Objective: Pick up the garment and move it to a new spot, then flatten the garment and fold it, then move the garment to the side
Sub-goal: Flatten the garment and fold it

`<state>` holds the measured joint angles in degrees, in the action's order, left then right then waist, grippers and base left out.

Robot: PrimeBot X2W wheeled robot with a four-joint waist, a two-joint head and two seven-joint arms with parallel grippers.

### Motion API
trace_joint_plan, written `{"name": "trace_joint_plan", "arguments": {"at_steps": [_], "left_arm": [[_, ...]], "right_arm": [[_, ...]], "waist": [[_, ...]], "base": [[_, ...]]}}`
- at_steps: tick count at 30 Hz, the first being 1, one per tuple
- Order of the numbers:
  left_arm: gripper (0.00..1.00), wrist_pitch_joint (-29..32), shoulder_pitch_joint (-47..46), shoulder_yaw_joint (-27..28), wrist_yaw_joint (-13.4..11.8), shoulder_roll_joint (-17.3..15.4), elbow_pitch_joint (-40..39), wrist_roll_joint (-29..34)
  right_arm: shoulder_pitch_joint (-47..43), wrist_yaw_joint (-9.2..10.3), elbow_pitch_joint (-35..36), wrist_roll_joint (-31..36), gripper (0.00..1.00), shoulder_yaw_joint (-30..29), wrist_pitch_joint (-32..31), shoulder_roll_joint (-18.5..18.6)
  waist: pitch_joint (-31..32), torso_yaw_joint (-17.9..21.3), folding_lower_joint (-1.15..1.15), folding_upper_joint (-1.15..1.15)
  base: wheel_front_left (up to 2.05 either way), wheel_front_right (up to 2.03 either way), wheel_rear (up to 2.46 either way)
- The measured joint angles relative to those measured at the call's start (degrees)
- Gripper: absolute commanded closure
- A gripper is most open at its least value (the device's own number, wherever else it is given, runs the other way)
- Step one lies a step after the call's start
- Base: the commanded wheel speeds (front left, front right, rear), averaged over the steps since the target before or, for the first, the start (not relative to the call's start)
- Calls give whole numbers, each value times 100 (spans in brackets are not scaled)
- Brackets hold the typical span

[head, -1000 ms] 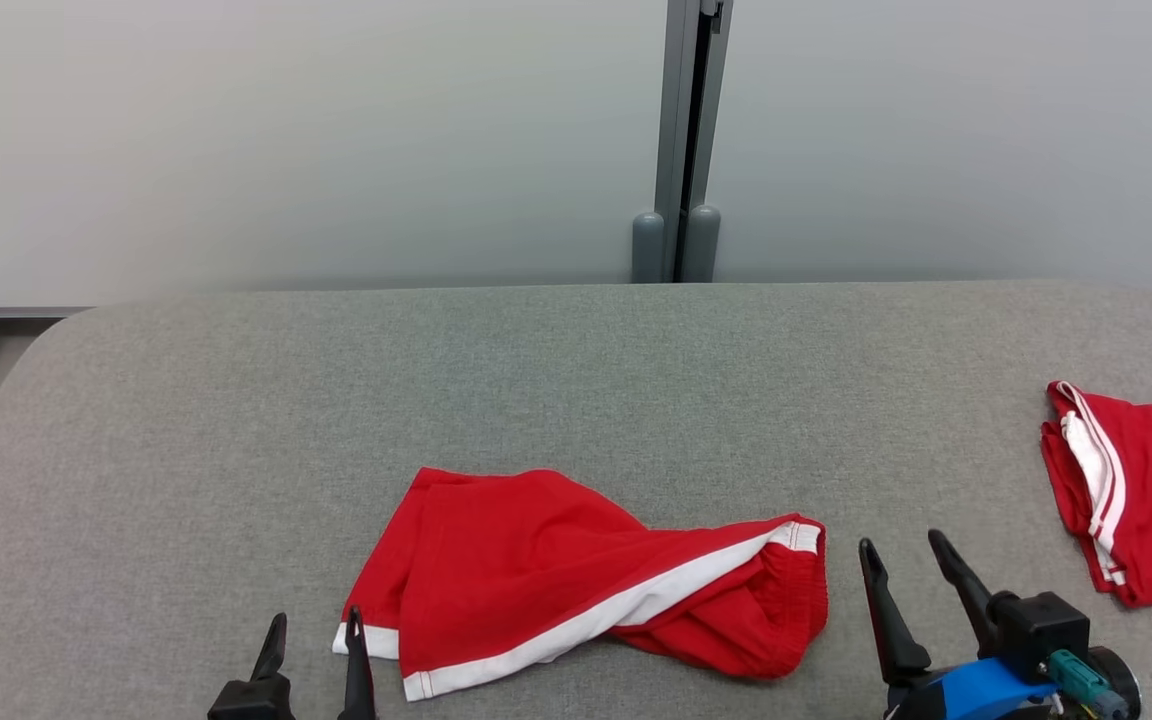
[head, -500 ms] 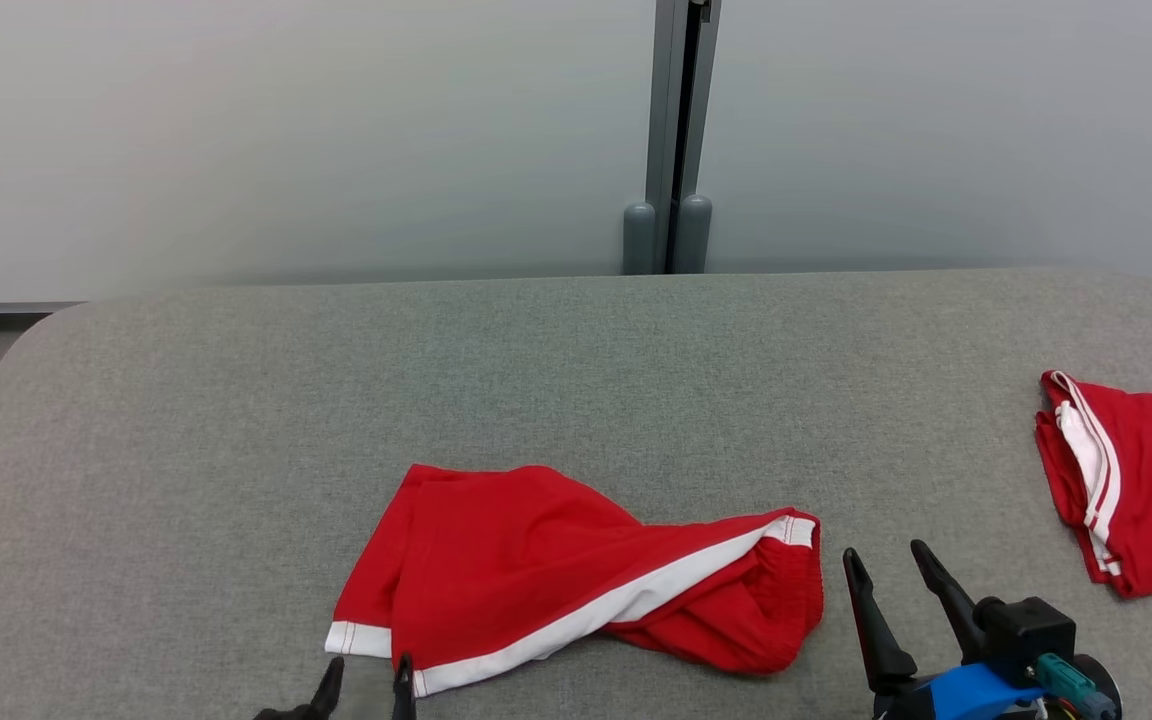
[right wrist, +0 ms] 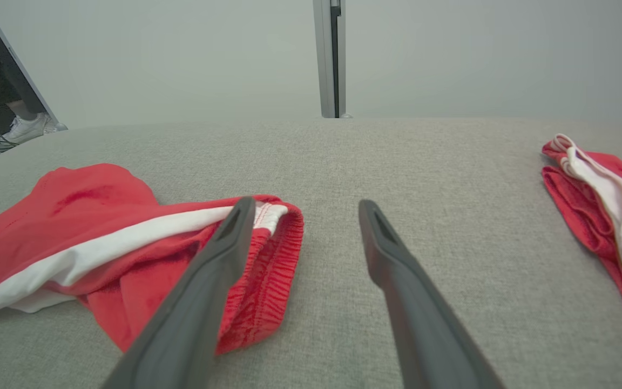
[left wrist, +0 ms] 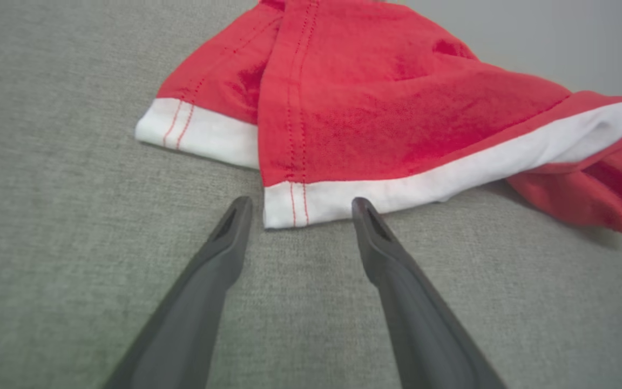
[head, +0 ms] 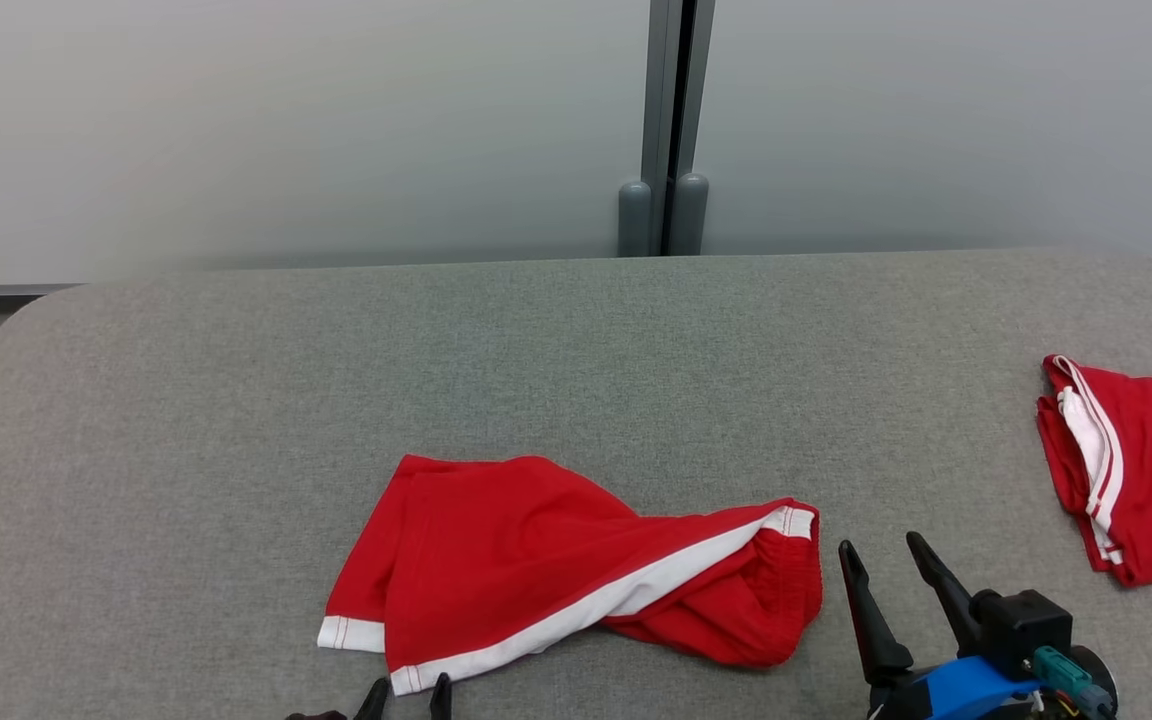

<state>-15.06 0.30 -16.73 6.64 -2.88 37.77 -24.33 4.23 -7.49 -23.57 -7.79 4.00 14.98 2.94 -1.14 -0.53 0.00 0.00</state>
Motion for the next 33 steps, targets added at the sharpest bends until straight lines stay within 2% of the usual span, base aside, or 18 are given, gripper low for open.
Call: {"name": "trace_joint_plan", "arguments": {"at_steps": [11,12,13,15,16,19,21,23,30,33], "left_arm": [[0,0,-23,-13,48,-1,-151,-30],[5,0,-23,-13,48,-1,-160,-30],[45,0,-23,-19,49,-1,-162,-26],[66,0,-23,-34,57,0,-142,-24],[68,0,-24,-34,58,0,-141,-23],[63,0,-52,-32,76,-1,-140,-23],[67,0,-67,-57,76,-1,-92,-20],[100,0,-80,-83,76,-1,-46,-21],[100,-1,-160,-129,78,-1,103,-1],[100,-1,-161,-104,78,0,116,27]], "right_arm": [[2,0,34,-4,0,3,0,0],[4,0,41,-23,0,8,0,0],[10,0,44,-37,0,14,0,0],[26,0,49,-49,0,31,0,0],[34,0,52,-69,0,37,0,0],[75,0,73,-97,0,66,0,0],[111,0,79,-134,0,105,0,0],[126,0,79,-147,0,127,0,-1],[161,0,10,-587,0,389,0,-1],[171,1,-213,-1174,0,554,0,-4]], "waist": [[-69,9,0,0],[-77,6,0,0],[-86,3,0,0],[-114,0,0,0],[-129,-2,0,0],[-168,-16,0,0],[-187,-21,0,0],[-198,-23,0,0],[-201,-53,0,0],[-201,-80,0,0]], "base": [[0,0,0],[0,0,0],[0,0,0],[0,0,0],[0,0,0],[0,0,0],[0,0,0],[0,0,0],[0,0,0],[0,0,0]]}}
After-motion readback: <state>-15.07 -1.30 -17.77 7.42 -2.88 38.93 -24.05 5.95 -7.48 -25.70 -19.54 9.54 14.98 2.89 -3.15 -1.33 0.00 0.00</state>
